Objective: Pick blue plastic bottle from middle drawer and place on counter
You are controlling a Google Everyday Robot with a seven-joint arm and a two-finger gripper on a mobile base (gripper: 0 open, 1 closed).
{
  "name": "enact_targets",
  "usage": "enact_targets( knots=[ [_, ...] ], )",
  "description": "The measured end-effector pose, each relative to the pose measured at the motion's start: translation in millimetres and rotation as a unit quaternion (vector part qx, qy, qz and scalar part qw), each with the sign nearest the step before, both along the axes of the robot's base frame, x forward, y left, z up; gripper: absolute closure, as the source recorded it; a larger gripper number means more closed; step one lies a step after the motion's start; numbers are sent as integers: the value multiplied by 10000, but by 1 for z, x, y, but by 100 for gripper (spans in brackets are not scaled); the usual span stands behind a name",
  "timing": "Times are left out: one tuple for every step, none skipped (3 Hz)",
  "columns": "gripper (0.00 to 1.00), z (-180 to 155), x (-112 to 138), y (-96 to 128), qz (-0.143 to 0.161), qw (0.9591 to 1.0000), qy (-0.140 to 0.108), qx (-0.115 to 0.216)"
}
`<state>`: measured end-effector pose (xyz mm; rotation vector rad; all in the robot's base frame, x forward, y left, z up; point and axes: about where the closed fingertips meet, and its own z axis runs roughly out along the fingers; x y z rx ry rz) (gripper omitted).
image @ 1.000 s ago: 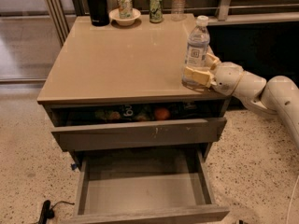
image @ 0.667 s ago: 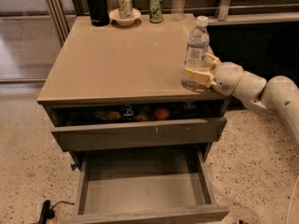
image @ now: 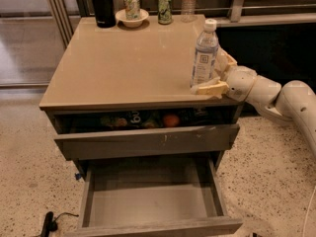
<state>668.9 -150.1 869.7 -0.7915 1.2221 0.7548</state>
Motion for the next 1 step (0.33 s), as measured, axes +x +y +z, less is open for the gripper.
enact_targets(
  knots=[
    [0, 0, 0, 0, 0, 10000, 0, 0]
  ],
)
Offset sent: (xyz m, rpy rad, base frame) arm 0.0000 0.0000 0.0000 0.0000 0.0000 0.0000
